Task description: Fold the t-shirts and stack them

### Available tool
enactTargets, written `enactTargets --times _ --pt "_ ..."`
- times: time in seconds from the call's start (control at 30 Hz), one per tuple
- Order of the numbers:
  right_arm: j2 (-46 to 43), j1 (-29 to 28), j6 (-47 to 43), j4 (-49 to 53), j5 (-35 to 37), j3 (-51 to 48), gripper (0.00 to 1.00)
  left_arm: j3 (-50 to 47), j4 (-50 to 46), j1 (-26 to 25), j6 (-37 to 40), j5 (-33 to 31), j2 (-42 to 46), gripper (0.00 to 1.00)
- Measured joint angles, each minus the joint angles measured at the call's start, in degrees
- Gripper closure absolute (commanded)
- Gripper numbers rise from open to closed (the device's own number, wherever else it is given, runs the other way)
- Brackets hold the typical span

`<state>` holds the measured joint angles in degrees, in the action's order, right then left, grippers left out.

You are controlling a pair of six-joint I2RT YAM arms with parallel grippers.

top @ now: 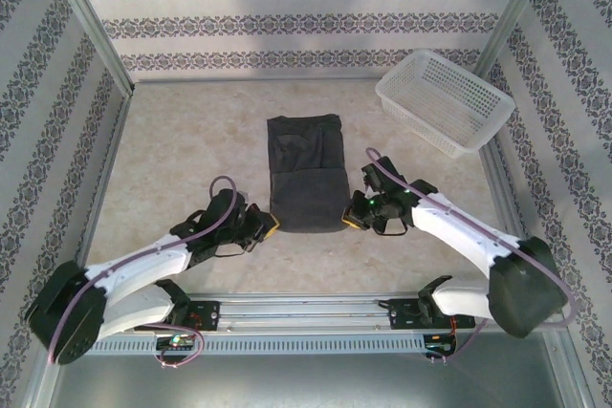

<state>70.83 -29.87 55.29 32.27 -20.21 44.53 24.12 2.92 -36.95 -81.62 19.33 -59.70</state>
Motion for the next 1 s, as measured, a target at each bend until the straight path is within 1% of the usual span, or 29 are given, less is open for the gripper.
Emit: enactTargets --times 0.1,0.17,0.27,0.37,0.47,0.6,0.77,0.8,0.83,0.87,0.9,0.93,1.0 --pt "-3.85 -0.15 1.95 3.91 1.31 3.67 1.00 1.14 -0.48 -0.24 0.57 -2.27 7.50 1.00" --pt "-4.74 -0.28 3.15 6.38 2.10 7.26 1.00 3.23 -0.63 -0.24 0.83 -3.82 9.92 1.00" --pt "-4.26 -0.24 4.90 9.44 3.37 13.70 1.00 7.30 -0.63 -0.15 1.46 -6.27 10.45 1.00" --pt "-1.55 0.68 6.54 11.63 3.89 19.28 1.00 10.95 -0.55 0.83 1.84 -7.78 8.39 1.00" --pt "3.85 2.99 7.58 11.89 3.80 23.37 1.00 15.45 0.22 4.52 1.86 -7.50 1.88 1.00" --pt "14.62 6.56 7.61 10.91 3.74 30.18 1.00 22.47 1.44 10.56 1.90 -5.68 -11.69 1.00" --pt "29.81 10.23 7.54 8.20 3.15 40.68 1.00 33.55 2.58 15.96 3.41 -3.26 -29.33 1.00" --pt "32.98 10.84 7.37 7.69 2.89 42.84 0.94 36.06 2.60 16.94 3.89 -2.84 -33.03 1.00" --pt "36.76 11.50 7.08 7.39 2.75 45.51 0.84 38.69 2.36 17.77 4.52 -2.47 -36.65 0.98" --pt "39.32 11.89 6.64 7.37 2.62 47.56 0.75 40.65 2.29 18.36 4.96 -2.10 -39.32 0.88" --pt "43.01 12.44 5.95 7.23 2.29 50.40 0.67 42.86 2.25 19.06 5.53 -1.81 -42.62 0.72" --pt "46.21 12.92 5.22 7.21 1.92 52.98 0.61 44.48 2.03 19.54 5.99 -1.66 -45.09 0.64" --pt "50.10 13.75 3.45 6.91 1.22 55.76 0.53 47.06 1.38 20.26 6.58 -1.36 -48.98 0.55"
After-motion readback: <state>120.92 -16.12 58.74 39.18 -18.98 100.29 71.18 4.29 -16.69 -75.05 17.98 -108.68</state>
